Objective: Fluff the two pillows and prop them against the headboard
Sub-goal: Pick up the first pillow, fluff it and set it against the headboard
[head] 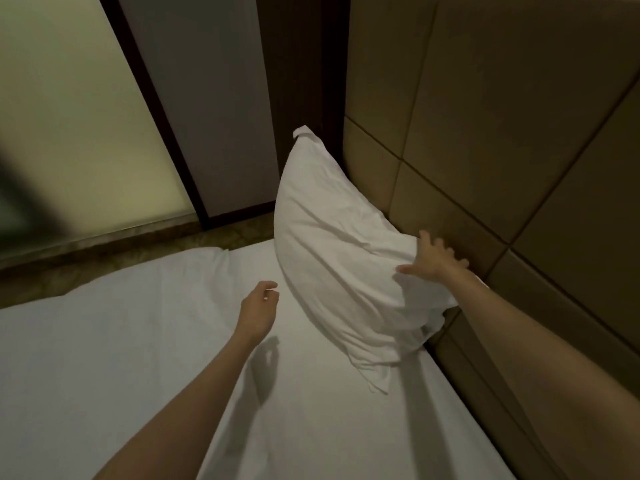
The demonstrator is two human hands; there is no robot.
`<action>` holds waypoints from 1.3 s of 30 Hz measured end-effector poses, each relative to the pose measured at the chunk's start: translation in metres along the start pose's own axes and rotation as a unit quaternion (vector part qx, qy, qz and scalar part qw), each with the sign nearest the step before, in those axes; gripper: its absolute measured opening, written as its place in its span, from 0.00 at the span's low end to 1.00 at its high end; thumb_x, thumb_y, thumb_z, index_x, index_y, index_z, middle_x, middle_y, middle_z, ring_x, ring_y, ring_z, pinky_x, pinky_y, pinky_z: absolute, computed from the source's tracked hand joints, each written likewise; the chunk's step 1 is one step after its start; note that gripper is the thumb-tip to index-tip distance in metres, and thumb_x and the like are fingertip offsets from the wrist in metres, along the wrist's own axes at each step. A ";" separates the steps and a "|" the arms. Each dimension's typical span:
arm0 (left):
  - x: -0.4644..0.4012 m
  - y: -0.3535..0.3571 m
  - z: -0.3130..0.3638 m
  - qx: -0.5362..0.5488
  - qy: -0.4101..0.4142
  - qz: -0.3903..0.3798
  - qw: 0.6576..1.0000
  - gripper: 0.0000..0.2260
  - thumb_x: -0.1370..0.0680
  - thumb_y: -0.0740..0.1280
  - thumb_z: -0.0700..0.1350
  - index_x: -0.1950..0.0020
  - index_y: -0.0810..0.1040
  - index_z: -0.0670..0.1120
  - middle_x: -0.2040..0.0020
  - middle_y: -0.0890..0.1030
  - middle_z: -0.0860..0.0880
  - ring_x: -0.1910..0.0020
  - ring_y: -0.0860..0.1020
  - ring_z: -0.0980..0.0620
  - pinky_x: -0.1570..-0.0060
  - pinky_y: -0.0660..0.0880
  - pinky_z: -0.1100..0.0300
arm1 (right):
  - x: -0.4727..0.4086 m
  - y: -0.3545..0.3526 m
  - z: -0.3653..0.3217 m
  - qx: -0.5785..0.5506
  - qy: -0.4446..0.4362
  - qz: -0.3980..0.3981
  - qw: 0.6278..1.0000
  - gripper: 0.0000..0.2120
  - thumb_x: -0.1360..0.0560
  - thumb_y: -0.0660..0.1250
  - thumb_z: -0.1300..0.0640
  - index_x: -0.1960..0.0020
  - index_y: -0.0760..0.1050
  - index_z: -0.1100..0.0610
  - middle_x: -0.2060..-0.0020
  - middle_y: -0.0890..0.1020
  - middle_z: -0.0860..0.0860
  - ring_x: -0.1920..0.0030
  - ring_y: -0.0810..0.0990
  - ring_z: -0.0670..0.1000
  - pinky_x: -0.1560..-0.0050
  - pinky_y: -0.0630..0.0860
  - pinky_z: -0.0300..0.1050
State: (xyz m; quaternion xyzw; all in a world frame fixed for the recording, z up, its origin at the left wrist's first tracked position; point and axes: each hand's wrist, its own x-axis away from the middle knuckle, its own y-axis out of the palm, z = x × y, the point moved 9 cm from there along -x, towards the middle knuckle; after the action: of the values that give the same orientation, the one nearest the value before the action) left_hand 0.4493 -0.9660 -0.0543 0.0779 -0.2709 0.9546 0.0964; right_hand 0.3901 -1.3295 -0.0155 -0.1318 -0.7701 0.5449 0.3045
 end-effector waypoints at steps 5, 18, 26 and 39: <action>0.009 0.018 0.005 0.021 0.004 -0.034 0.999 0.13 0.20 0.57 0.40 0.38 0.75 0.44 0.47 0.80 0.45 0.49 0.80 0.46 0.56 0.71 0.61 | -0.008 0.003 0.016 -0.157 0.006 -0.031 0.987 0.53 0.35 0.77 0.47 0.23 0.45 0.52 0.26 0.62 0.59 0.28 0.62 0.63 0.30 0.61 0.61; 0.025 0.027 0.050 -0.001 0.052 -0.043 0.998 0.11 0.21 0.58 0.40 0.43 0.78 0.43 0.49 0.80 0.45 0.53 0.80 0.47 0.63 0.70 0.67 | 0.014 -0.090 -0.032 -0.293 -0.028 0.226 0.928 0.05 0.26 0.63 0.62 0.54 0.76 0.60 0.51 0.80 0.60 0.50 0.79 0.62 0.57 0.72 0.48; 0.033 0.011 0.035 -0.023 0.035 -0.032 0.999 0.13 0.20 0.56 0.40 0.44 0.78 0.41 0.47 0.81 0.44 0.53 0.80 0.47 0.55 0.72 0.59 | 0.027 -0.001 0.012 -0.075 0.018 -0.015 0.997 0.20 0.27 0.70 0.53 0.41 0.73 0.64 0.43 0.77 0.60 0.46 0.78 0.62 0.55 0.73 0.48; 0.045 0.031 0.050 -0.050 0.030 -0.052 0.997 0.13 0.21 0.56 0.41 0.45 0.79 0.41 0.46 0.81 0.42 0.49 0.79 0.42 0.48 0.75 0.52 | 0.067 -0.015 0.062 -0.046 0.057 -0.023 0.997 0.16 0.28 0.70 0.56 0.45 0.72 0.64 0.48 0.77 0.60 0.49 0.78 0.61 0.51 0.77 0.52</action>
State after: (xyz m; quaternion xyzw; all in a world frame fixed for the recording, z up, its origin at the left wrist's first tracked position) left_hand 0.4035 -1.0119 -0.0190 0.0584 -0.3112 0.9354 0.1573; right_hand 0.3017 -1.3468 0.0066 -0.1587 -0.7783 0.4935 0.3543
